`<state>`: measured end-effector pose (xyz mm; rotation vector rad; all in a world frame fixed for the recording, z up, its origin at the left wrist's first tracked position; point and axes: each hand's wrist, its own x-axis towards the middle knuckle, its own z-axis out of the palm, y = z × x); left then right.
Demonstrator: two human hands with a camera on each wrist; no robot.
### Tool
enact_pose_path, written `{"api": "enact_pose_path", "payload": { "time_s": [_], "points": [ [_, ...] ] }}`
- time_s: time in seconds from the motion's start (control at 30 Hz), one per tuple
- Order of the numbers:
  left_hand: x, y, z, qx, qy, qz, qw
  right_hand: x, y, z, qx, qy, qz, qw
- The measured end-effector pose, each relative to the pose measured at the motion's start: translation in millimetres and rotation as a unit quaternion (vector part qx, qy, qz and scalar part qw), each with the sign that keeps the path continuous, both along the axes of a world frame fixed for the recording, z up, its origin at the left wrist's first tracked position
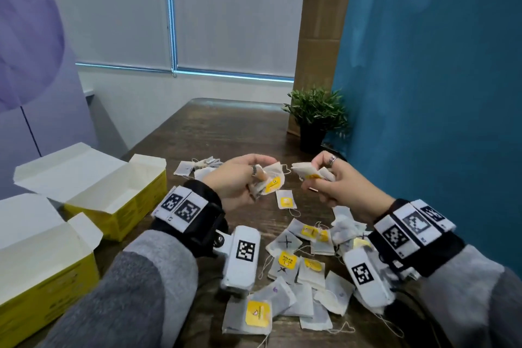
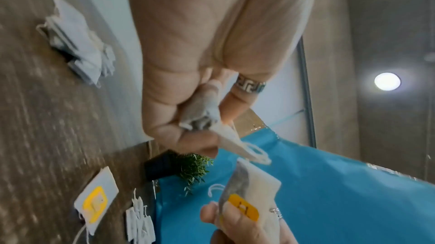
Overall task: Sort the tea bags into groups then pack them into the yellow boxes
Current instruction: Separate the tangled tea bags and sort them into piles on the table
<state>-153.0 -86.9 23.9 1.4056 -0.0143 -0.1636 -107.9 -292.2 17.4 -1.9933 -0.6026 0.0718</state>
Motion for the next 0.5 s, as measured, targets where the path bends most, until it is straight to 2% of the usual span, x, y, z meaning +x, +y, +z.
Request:
{"api": "enact_pose_path", "payload": {
  "time_s": [0.07, 0.13, 0.2, 0.3, 0.4, 0.5],
  "points": [
    [8, 0, -2, -0.035, 0.017, 0.017, 0.999, 1, 3, -1, -0.066, -0.109, 0.006, 0.992],
    [12, -2, -5, -0.007, 0.015, 0.024, 1.000, 0, 7, -4, -0.130, -0.199, 0.004, 0.971],
    [15, -4, -12, 0.032, 0.008, 0.038, 0.999, -1, 10, -5, -0.127, -0.252, 0.002, 0.959],
    [21, -7, -18, 0.059, 0.033, 0.036, 0.997, 0, 14, -3, -0.117, -0.299, 0.002, 0.947],
    [20, -8, -20, 0.042, 0.063, -0.031, 0.997, 2, 16, -3, -0.134, -0.333, -0.004, 0.933],
    [22, -10, -23, -0.018, 0.037, -0.064, 0.997, 2, 17, -7, -0.165, -0.328, 0.007, 0.930]
  ]
}}
